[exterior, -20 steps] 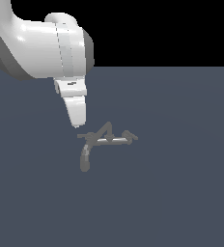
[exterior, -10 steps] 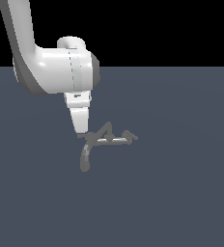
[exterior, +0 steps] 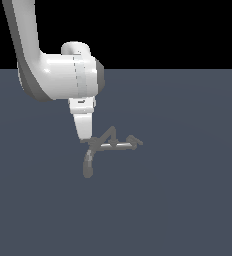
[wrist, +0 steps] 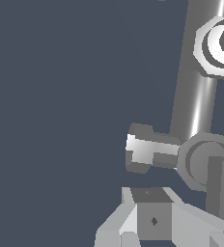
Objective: Turn on the faucet by rotating a designated handle.
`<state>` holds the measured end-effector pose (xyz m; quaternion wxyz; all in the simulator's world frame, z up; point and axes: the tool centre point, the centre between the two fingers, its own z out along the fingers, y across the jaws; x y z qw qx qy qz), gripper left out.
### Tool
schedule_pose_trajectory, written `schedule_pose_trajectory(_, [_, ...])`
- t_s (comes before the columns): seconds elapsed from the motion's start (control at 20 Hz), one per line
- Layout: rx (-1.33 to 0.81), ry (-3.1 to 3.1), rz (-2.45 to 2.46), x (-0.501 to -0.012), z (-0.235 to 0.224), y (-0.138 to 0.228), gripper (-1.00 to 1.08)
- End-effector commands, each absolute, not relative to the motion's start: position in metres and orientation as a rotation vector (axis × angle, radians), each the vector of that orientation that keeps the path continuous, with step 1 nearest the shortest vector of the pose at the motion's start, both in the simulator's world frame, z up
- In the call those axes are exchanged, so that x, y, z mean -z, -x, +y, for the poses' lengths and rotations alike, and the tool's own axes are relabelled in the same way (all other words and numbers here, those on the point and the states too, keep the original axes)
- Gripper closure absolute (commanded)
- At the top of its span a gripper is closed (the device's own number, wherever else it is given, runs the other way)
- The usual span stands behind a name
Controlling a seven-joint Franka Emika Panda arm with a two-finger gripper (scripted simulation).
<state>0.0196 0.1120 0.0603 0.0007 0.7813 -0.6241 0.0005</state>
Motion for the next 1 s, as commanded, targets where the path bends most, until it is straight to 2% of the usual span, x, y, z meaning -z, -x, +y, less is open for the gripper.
schedule_pose_trajectory(0.0, [-0.001, -2.454, -1.959, -0.06, 0.115, -0.014, 1.08])
schedule_pose_trajectory(0.35, [0.0, -2.454, -1.961, -0.061, 0.127, 0.01, 1.08])
schedule_pose_trajectory(0.45, [-0.005, -2.451, -1.968, -0.061, 0.123, 0.004, 1.08])
schedule_pose_trajectory(0.95, [-0.001, -2.454, -1.962, -0.061, 0.117, 0.038, 1.08])
